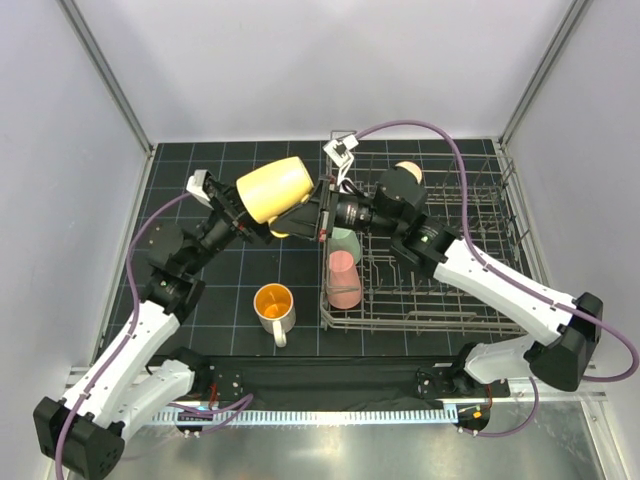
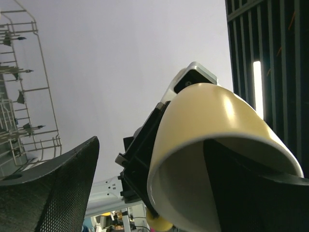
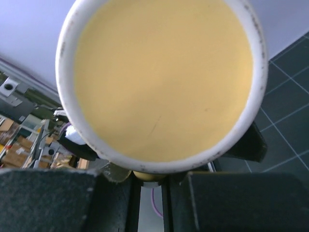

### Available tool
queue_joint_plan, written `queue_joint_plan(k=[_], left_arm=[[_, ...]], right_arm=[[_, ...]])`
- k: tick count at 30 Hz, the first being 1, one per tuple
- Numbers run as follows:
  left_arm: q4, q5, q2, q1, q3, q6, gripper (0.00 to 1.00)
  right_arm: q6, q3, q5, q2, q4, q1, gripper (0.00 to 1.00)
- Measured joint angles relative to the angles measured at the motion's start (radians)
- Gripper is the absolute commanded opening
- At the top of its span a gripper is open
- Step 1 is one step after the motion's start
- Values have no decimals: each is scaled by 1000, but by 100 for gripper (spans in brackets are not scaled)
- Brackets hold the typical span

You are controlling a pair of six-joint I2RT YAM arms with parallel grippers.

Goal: Load the cups into the dish rack

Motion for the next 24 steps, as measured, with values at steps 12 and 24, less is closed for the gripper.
queue_joint_plan(k=[12,24], left_arm=[[-145,13,-66,53,-45,-2,83],[-612,66,73,119,346,357,81]], right_arm=[[-80,-54,211,-193,-329,-262,4],[-354,7,611,-208,-851,-549,4]])
